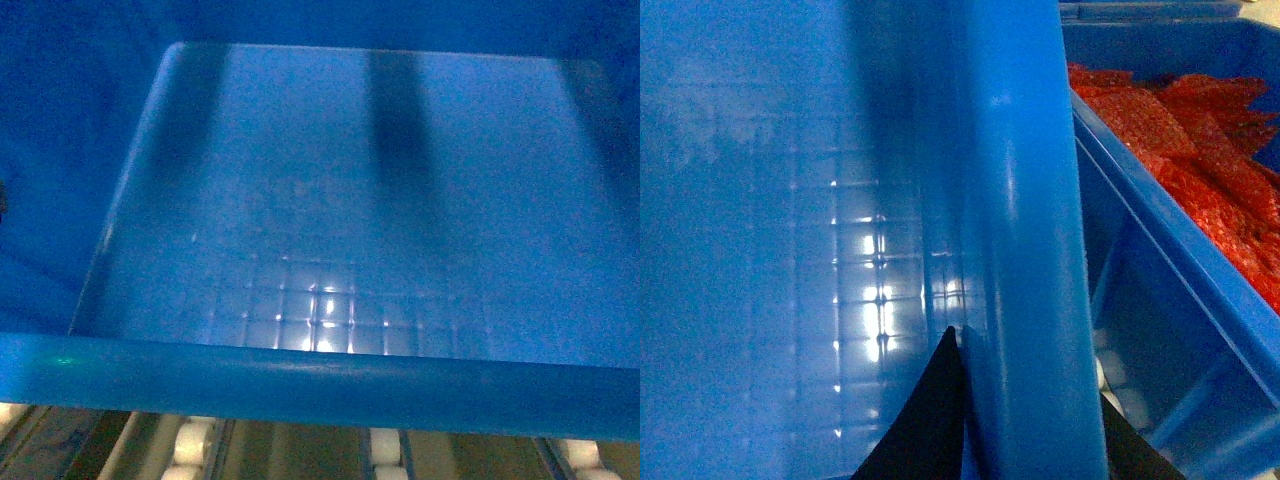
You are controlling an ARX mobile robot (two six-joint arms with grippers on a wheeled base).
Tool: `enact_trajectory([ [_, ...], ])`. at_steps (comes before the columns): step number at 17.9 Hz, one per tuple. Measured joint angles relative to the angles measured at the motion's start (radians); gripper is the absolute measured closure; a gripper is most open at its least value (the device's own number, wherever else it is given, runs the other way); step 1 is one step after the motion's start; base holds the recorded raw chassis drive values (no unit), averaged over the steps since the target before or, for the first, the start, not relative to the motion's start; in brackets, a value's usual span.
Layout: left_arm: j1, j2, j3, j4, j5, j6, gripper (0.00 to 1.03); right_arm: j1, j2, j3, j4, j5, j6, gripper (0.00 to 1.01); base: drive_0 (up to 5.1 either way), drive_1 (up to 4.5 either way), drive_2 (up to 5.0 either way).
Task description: Place box next to blue box on left shelf
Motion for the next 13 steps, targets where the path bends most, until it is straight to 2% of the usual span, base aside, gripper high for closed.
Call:
enact_trajectory([
  [8,0.000,0.003,0.000,0.001,0.001,0.000,0.90,0.000,0.003,0.000,-0.001,0.000,0.001,0.85,0.2,4.29,-3.9],
  [13,0.000,0.003,0.000,0.001,0.001,0.001,0.90,0.000,0.003,0.000,-0.001,0.000,0.001,0.85,0.0,0.00,0.0],
])
